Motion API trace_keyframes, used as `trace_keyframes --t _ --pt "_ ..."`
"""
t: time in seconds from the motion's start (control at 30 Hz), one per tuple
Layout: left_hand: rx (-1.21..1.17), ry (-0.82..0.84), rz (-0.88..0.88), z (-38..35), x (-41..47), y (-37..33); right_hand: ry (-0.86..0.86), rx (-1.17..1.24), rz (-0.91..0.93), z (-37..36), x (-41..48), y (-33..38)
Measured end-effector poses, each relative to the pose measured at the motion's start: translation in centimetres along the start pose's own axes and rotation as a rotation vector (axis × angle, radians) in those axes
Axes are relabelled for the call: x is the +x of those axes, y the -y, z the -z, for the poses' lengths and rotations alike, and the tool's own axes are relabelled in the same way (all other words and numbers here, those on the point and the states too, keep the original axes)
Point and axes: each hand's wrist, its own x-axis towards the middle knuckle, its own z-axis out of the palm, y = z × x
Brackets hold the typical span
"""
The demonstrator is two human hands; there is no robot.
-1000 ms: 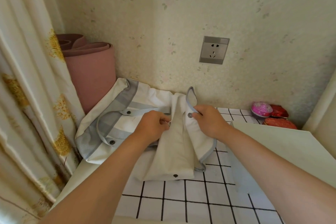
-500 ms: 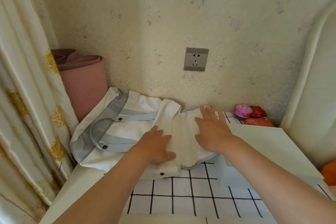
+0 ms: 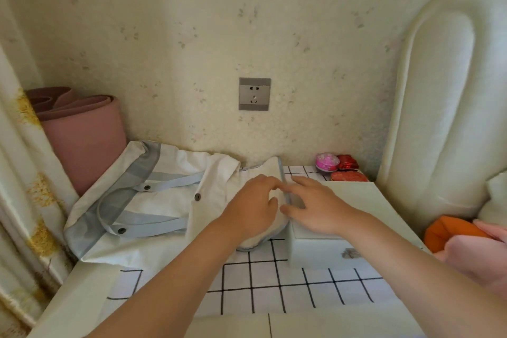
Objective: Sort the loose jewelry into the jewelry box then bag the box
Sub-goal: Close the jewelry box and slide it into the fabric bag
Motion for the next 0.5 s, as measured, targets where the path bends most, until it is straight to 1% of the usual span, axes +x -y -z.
trace_keyframes --t 0.13,0.2,0.27,0.37,0.43,0.5 --pt "0.007 0.02 -0.101 -2.9 0.3 -2.8 -0.04 0.004 -0.152 0.9 -2.9 -3.8" --pt "0.052 0.055 -0.105 -4.1 0.2 -3.4 -0.046 -0.016 -0.209 1.4 -4.1 -5.2" --pt "0.127 0.07 -0.059 -4.7 0.1 -3.5 -0.02 -0.041 -0.238 1.7 -5.3 -6.4" --pt "0.195 0.062 0.08 -5.0 -0.1 -3.0 0.008 -0.067 -0.263 1.9 -6.9 -7.7" --pt "0.17 0.052 0.186 -5.2 0.0 -2.7 -0.006 -0.077 -0.303 2.1 -7.6 -8.4" --pt "0.121 0.082 0.253 -5.2 0.0 -2.4 -0.039 -0.082 -0.367 2.2 -8.2 -9.1"
